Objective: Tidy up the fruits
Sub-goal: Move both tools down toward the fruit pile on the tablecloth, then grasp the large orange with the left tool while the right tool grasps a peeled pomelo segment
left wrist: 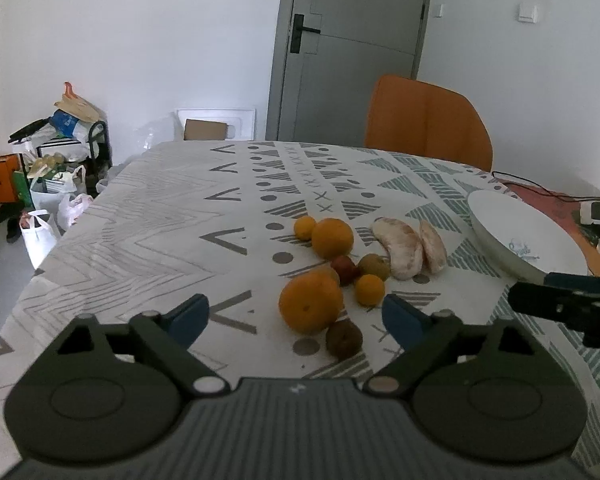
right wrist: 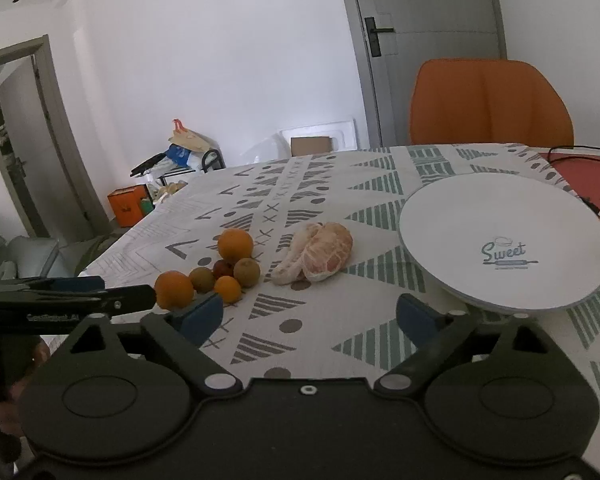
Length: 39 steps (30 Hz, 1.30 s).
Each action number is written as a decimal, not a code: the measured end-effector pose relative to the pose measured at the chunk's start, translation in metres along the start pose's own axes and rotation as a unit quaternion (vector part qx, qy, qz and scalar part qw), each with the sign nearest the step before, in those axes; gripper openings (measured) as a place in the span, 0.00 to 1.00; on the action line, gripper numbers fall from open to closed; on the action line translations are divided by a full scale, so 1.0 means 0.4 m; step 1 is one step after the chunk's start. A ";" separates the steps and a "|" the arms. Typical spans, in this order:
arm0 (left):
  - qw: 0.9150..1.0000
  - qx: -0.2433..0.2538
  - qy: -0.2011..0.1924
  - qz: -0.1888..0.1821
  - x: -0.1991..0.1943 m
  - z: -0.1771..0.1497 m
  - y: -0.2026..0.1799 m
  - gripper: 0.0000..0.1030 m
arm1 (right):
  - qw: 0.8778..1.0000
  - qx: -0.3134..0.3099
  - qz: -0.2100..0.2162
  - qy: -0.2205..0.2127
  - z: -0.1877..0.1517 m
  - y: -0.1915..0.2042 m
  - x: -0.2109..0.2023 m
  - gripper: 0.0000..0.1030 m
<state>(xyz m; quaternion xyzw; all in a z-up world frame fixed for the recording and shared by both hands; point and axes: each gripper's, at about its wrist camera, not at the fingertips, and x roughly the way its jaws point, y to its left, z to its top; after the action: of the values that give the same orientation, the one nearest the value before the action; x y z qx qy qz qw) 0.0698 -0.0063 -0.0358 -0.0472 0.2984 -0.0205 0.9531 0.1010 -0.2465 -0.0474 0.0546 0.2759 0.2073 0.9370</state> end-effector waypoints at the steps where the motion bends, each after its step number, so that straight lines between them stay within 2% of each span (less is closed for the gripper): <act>1: 1.000 0.000 0.001 -0.002 0.004 0.001 0.002 0.84 | 1.000 0.001 -0.002 0.000 0.001 -0.002 0.007 0.86; 6: 1.000 -0.002 0.010 -0.010 0.039 0.006 -0.002 0.73 | 1.000 0.016 -0.009 0.007 0.003 -0.014 0.041 0.68; 12: 1.000 -0.013 0.023 -0.013 0.080 0.008 -0.001 0.64 | 0.999 0.043 -0.014 0.020 0.014 -0.025 0.096 0.56; 14: 0.999 -0.018 0.026 -0.016 0.091 0.006 0.003 0.57 | 0.998 0.049 -0.014 0.023 0.020 -0.024 0.115 0.54; 16: 0.999 -0.026 0.031 -0.024 0.101 0.003 0.008 0.41 | 0.998 0.052 -0.018 0.023 0.026 -0.022 0.131 0.54; 28: 0.998 -0.053 0.017 -0.024 0.082 0.009 0.041 0.40 | 0.996 0.077 -0.030 0.029 0.052 -0.025 0.212 0.48; 32: 0.998 -0.056 0.014 -0.018 0.075 0.010 0.055 0.40 | 0.995 0.088 -0.029 0.035 0.049 -0.024 0.236 0.36; 37: 0.998 -0.057 0.011 -0.015 0.063 0.009 0.062 0.40 | 0.994 0.103 -0.016 0.025 0.039 -0.038 0.223 0.32; 39: 0.998 -0.057 0.009 -0.015 0.060 0.010 0.058 0.40 | 0.994 0.104 -0.013 0.024 0.034 -0.041 0.206 0.26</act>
<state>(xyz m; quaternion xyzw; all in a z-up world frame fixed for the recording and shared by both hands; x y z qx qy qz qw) 0.0920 0.0156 -0.0483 -0.1060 0.3072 -0.0176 0.9456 0.1769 -0.2267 -0.0803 0.1433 0.3192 0.1668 0.9218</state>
